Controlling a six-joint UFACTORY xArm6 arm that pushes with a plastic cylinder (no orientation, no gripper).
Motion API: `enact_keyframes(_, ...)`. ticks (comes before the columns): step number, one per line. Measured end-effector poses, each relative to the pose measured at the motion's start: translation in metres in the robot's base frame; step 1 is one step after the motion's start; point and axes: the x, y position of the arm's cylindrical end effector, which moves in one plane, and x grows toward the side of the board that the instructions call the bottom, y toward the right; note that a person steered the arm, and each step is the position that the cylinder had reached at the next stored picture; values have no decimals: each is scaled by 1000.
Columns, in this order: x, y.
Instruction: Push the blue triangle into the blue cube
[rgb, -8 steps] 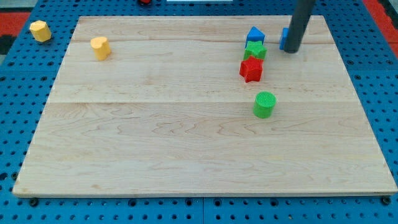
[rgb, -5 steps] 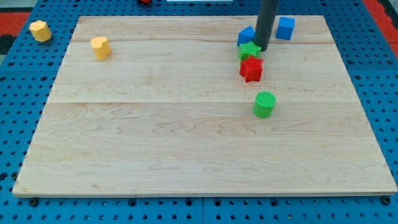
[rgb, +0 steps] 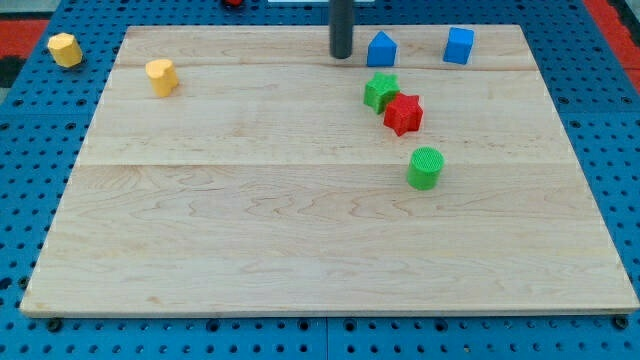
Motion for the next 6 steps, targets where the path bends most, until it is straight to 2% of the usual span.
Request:
enact_keyframes(1, -1, 66)
enact_keyframes(2, -1, 98)
enact_keyframes(5, 7, 17)
enact_keyframes(6, 25, 40)
